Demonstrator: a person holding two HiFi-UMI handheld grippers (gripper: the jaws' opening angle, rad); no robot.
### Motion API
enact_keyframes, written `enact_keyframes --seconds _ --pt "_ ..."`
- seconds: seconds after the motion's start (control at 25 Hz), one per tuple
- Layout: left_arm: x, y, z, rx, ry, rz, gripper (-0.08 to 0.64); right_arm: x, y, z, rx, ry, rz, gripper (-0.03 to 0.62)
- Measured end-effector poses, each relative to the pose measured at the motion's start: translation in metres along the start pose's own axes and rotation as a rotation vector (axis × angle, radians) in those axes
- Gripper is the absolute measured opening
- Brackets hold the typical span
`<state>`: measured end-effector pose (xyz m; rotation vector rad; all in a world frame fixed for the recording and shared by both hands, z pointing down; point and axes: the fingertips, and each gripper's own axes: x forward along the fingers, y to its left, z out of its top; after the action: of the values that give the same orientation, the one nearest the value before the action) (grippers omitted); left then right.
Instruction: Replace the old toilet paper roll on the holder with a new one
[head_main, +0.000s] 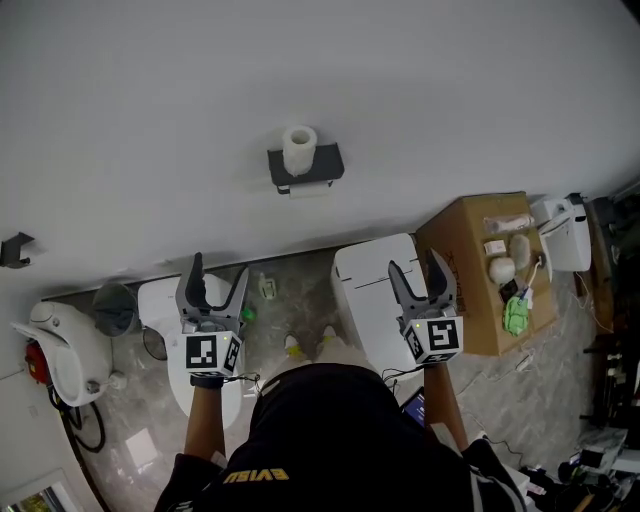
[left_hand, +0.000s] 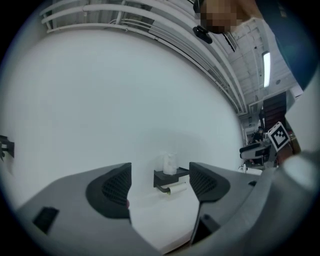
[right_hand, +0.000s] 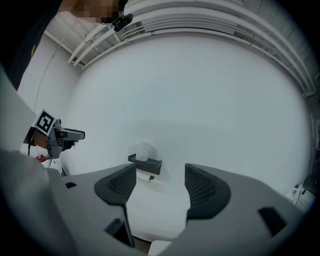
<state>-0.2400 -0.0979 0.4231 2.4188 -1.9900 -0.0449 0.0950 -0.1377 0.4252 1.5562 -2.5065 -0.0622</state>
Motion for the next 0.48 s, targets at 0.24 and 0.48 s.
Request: enact_keyframes --seconds 0.24,0.48 --pt "0.016 -0.008 0.004 0.009 -0.007 0.025 0.370 0.018 -0.020 -0.004 -0.027 -0.003 0.049 0.304" --pt "0.029 -0.001 -0.001 0.006 0.005 0.032 0.370 0.036 -0.037 0.003 -0.036 -0.040 0.027 0.304"
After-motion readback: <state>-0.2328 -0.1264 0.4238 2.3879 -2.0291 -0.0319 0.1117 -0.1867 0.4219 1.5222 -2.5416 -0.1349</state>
